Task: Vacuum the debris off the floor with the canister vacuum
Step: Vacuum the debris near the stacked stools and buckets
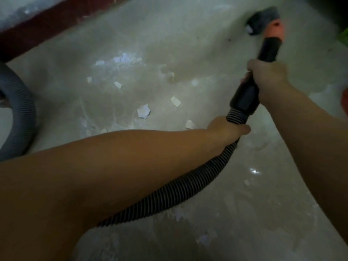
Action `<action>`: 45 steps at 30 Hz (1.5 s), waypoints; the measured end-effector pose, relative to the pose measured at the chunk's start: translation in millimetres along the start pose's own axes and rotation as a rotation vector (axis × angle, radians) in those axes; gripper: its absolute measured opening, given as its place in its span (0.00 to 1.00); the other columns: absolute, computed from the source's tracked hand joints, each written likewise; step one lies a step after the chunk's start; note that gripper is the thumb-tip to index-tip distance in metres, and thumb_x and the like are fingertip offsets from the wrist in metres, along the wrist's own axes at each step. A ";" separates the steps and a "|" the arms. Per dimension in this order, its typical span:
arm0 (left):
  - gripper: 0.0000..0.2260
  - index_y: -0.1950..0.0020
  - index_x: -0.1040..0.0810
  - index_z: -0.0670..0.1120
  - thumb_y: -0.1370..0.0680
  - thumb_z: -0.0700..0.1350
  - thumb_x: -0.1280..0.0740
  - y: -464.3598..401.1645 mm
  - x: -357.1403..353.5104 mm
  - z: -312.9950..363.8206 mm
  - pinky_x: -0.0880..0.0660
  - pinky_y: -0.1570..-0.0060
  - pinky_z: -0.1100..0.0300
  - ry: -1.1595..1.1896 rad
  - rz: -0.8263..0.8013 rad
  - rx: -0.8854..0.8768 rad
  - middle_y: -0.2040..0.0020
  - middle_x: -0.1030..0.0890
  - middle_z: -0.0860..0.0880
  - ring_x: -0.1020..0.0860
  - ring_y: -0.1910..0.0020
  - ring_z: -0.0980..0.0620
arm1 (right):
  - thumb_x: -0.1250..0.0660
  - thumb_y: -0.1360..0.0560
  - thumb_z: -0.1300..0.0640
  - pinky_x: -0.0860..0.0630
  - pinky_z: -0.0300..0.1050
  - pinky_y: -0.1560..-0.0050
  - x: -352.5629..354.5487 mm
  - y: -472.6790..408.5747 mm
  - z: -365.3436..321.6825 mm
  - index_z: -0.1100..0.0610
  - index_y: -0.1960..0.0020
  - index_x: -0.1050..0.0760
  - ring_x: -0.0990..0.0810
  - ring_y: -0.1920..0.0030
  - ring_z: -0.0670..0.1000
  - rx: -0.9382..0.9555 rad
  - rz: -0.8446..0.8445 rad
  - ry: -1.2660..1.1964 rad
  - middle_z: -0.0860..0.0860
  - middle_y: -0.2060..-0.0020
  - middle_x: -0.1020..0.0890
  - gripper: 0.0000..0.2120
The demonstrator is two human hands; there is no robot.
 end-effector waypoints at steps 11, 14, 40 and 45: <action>0.09 0.54 0.24 0.42 0.26 0.46 0.30 -26.8 7.9 19.1 0.22 0.51 0.51 -0.194 0.034 -0.082 0.56 0.21 0.42 0.22 0.57 0.46 | 0.33 0.28 0.61 0.27 0.36 0.76 -3.5 -25.4 -11.5 0.56 0.65 0.30 0.27 0.80 0.43 0.047 -0.019 0.153 0.50 0.72 0.26 0.09; 0.11 0.52 0.25 0.39 0.26 0.45 0.29 -45.9 16.3 51.8 0.20 0.52 0.51 -0.225 0.053 -0.134 0.57 0.21 0.41 0.21 0.59 0.44 | 0.35 0.28 0.60 0.27 0.36 0.71 3.1 -63.7 -19.9 0.58 0.62 0.31 0.27 0.81 0.43 -0.019 0.060 -0.071 0.49 0.74 0.28 0.06; 0.08 0.62 0.26 0.43 0.25 0.42 0.30 149.9 75.8 -107.0 0.20 0.59 0.53 0.069 0.288 0.185 0.67 0.24 0.45 0.24 0.68 0.47 | 0.32 0.30 0.63 0.22 0.47 0.65 -132.2 204.2 42.6 0.62 0.56 0.26 0.22 0.72 0.54 0.201 -0.964 0.640 0.56 0.69 0.22 0.05; 0.06 0.56 0.25 0.43 0.25 0.45 0.31 164.9 95.1 -109.9 0.20 0.57 0.52 -0.239 0.252 0.054 0.61 0.21 0.44 0.22 0.62 0.46 | 0.33 0.28 0.65 0.27 0.37 0.74 -110.0 211.4 37.3 0.59 0.64 0.28 0.26 0.81 0.43 0.189 -0.767 0.441 0.52 0.74 0.25 0.08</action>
Point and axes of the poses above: each hand's wrist, its own y-axis away from the middle knuckle, its own x-axis out of the back of the hand, z = x × y, the point moved 1 cm from there along -y, towards the middle knuckle
